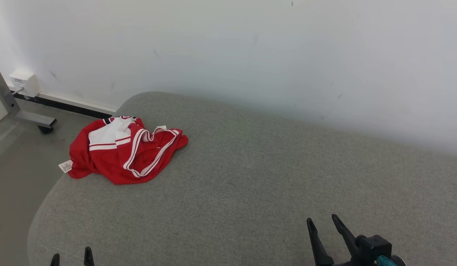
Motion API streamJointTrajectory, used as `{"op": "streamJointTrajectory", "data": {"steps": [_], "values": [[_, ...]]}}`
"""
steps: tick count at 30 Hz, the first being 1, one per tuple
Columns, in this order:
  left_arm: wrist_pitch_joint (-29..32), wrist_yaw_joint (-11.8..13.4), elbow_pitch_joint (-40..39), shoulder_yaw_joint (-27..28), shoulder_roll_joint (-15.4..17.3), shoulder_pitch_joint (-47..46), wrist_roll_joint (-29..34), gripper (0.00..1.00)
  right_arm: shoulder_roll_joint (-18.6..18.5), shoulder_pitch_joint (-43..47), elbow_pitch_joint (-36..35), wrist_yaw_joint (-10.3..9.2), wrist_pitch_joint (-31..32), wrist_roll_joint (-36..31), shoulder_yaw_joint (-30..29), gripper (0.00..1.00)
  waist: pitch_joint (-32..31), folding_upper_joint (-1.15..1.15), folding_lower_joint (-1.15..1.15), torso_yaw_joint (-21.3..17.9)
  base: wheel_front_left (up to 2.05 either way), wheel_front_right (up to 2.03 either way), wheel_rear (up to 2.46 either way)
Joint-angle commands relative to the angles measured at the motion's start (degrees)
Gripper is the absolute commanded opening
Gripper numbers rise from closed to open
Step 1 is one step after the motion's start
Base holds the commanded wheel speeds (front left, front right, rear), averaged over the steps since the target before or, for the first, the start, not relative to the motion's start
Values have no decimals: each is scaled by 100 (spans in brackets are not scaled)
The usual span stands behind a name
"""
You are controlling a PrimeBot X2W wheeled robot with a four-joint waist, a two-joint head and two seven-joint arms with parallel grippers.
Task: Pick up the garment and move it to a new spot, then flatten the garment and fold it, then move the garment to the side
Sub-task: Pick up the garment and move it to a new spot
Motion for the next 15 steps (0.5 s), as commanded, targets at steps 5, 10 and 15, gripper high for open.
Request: {"op": "streamJointTrajectory", "data": {"steps": [5,10,15], "values": [[-1,-1,64,49,7,-7,-30,100,3,82,0,-16,-24,47,-36,100,58,0,0,-57,0,0,0],[42,-58,376,57,105,-366,-133,100,3,88,-77,-16,40,-21,-44,100,184,0,0,-130,0,0,0],[305,-113,923,90,278,-1092,-317,100,3,-82,-286,-16,169,-198,-11,100,484,0,0,-335,0,0,0]]}}
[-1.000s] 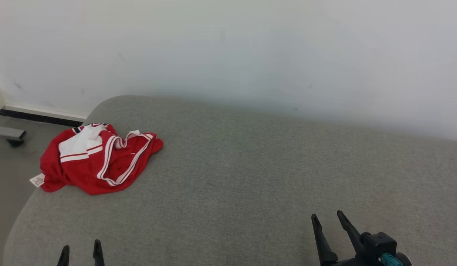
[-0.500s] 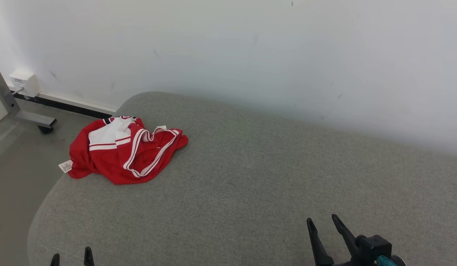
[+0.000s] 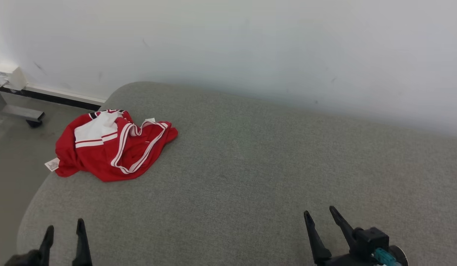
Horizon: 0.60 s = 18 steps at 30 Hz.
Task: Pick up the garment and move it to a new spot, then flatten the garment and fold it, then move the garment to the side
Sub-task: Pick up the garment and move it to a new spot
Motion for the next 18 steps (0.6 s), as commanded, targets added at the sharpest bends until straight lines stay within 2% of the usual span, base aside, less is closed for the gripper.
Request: {"op": "streamJointTrajectory", "data": {"steps": [1,8,14,18], "values": [[79,22,211,78,92,-359,-115,100,3,-142,-114,-16,66,-109,44,100,285,-1,0,-234,0,0,0],[223,138,1060,418,303,-1499,-518,100,-11,-420,-439,-16,346,-259,326,100,858,-1,0,-772,0,0,0],[451,178,1805,692,687,-2519,-849,100,-156,-720,-864,-16,590,-285,709,100,1624,-1,0,-1300,0,0,0],[647,206,2197,893,953,-3188,-1080,100,-284,-877,-1253,-16,739,-337,817,100,2199,-1,0,-1505,0,0,0]]}}
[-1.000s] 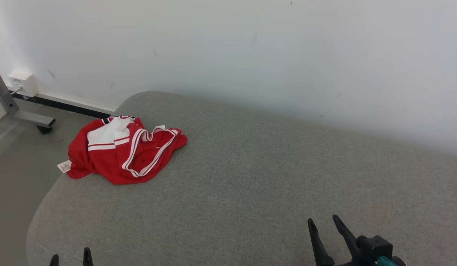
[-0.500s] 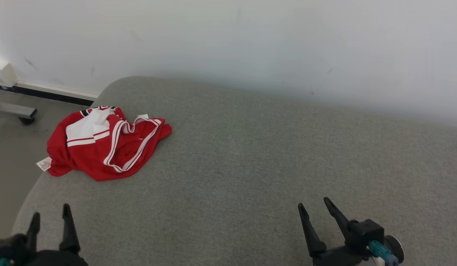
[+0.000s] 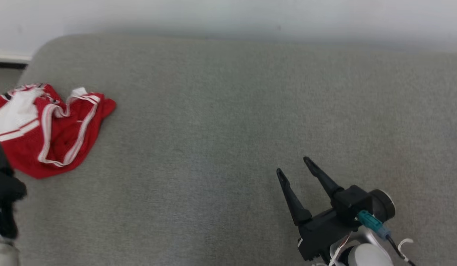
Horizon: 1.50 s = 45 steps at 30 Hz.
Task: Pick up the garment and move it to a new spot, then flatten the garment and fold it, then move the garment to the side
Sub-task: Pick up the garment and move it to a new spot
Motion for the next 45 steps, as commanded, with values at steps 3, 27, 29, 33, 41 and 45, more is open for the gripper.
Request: {"op": "streamJointTrajectory", "data": {"steps": [3,27,29,33,41,45], "values": [[209,-24,305,96,212,-524,-163,100,-114,-161,-282,-16,78,-49,46,100,1144,-1,-2,-660,0,0,0],[1977,-416,1910,514,805,-1777,-1315,0,-99,7,-658,-16,61,108,109,100,1058,-1,-2,-765,0,0,0],[1908,-457,1823,485,901,-1804,-1283,0,-75,28,-585,-16,5,132,121,100,931,-1,-2,-770,0,0,0],[1909,-557,1429,243,1107,-1912,-1229,0,33,107,-263,-16,-192,275,148,100,364,-1,-2,-846,0,0,0],[2592,-587,-109,-655,1146,-2054,-1331,0,205,280,326,-16,-563,527,220,100,-641,-1,-2,-1159,0,0,0],[2975,-584,-1076,-1073,844,-1906,-1454,0,231,301,497,-16,-666,609,267,100,-917,-1,-2,-1427,0,0,0]]}}
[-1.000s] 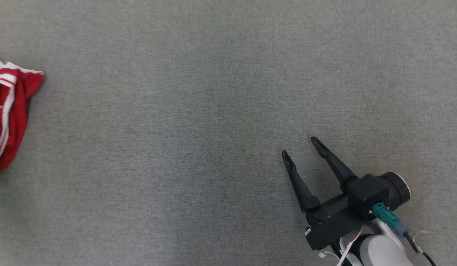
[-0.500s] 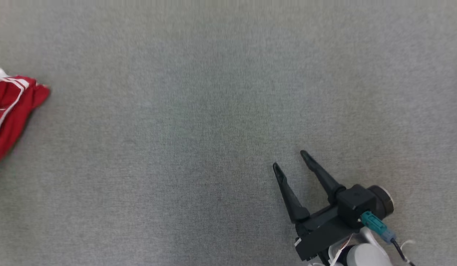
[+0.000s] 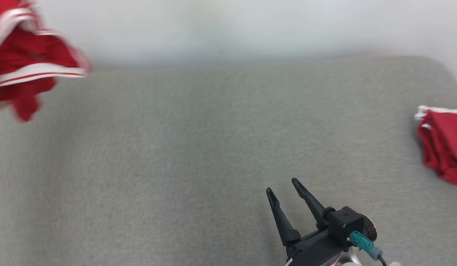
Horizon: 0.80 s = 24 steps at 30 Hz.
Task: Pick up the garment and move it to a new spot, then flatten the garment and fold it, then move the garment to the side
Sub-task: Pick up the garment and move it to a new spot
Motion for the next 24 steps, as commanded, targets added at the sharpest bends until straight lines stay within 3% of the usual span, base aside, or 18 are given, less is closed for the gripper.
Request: {"op": "streamJointTrajectory", "data": {"steps": [1,8,13,18,24], "values": [[128,9,-347,-117,-141,154,-116,0,4,99,53,-16,-43,54,-3,100,-590,0,1,-494,0,0,0],[579,41,-1900,-781,-894,830,-278,0,24,78,60,-16,-84,-19,-107,100,-667,0,1,-1188,0,0,0],[534,36,-2447,-1418,-1263,1432,-26,0,28,5,5,-16,-56,-79,-215,100,-507,0,1,-1753,0,0,0],[433,23,-2479,-1855,-1674,1929,-188,0,29,15,-71,-16,-28,-131,-279,100,-276,0,1,-2257,0,0,0],[103,15,-1870,-2184,-1711,2247,26,0,32,20,-148,-16,-59,-61,-315,100,-4,0,1,-2576,0,0,0]]}}
